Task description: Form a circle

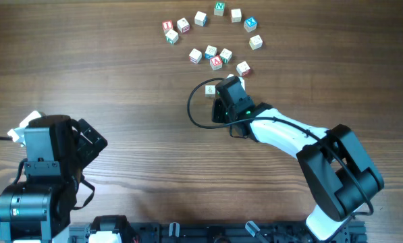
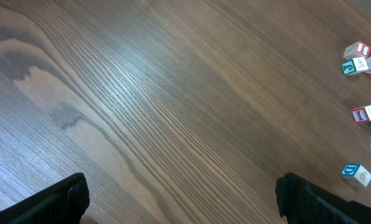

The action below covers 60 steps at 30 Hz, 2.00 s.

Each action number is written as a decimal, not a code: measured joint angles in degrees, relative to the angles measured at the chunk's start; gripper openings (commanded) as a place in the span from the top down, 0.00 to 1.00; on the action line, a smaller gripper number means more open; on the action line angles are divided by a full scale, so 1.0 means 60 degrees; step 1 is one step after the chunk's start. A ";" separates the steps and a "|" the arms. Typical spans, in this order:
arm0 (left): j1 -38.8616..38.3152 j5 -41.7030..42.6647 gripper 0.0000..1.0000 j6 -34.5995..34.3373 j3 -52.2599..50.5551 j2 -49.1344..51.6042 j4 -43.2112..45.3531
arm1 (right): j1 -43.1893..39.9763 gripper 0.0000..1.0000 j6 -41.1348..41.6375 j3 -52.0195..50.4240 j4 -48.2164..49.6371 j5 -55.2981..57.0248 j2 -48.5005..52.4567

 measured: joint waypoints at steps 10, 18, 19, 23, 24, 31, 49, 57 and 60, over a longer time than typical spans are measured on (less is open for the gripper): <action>0.0000 0.0000 0.00 0.0004 0.0000 0.0000 0.0000 | 0.0000 0.51 0.0113 0.0000 0.0000 0.0459 0.0000; 0.0000 0.0000 0.00 0.0000 0.0000 0.0000 0.0000 | 0.0000 0.27 0.0175 0.0346 -0.0783 0.0495 0.0000; 0.0000 0.0000 0.00 0.0004 0.0000 0.0000 0.0000 | 0.0000 0.23 0.0168 0.0455 -0.0918 0.0506 0.0000; 0.0000 0.0000 0.00 0.0004 0.0000 0.0000 0.0000 | 0.0000 0.10 0.0171 0.1293 -0.1759 0.0521 0.0000; 0.0000 0.0000 0.00 0.0000 0.0000 0.0000 0.0000 | 0.0000 0.10 0.0182 0.1559 -0.2127 0.0528 0.0000; 0.0000 0.0000 0.00 0.0000 0.0000 0.0000 0.0004 | 0.0000 0.00 0.0178 0.3989 -0.4823 0.0838 -0.0033; 0.0000 0.0000 0.00 0.0000 0.0000 0.0000 -0.0007 | -0.1071 0.01 -0.2109 0.6827 -0.3075 -0.0208 0.0856; 0.0000 0.0000 0.00 0.0000 0.0000 0.0000 -0.0004 | -0.1734 0.01 -0.4896 0.9719 -0.4951 -0.0645 0.3683; 0.0000 0.0000 0.00 0.0004 0.0000 0.0000 -0.0004 | -0.1712 0.02 -0.5901 0.9934 -0.5107 -0.0670 0.4109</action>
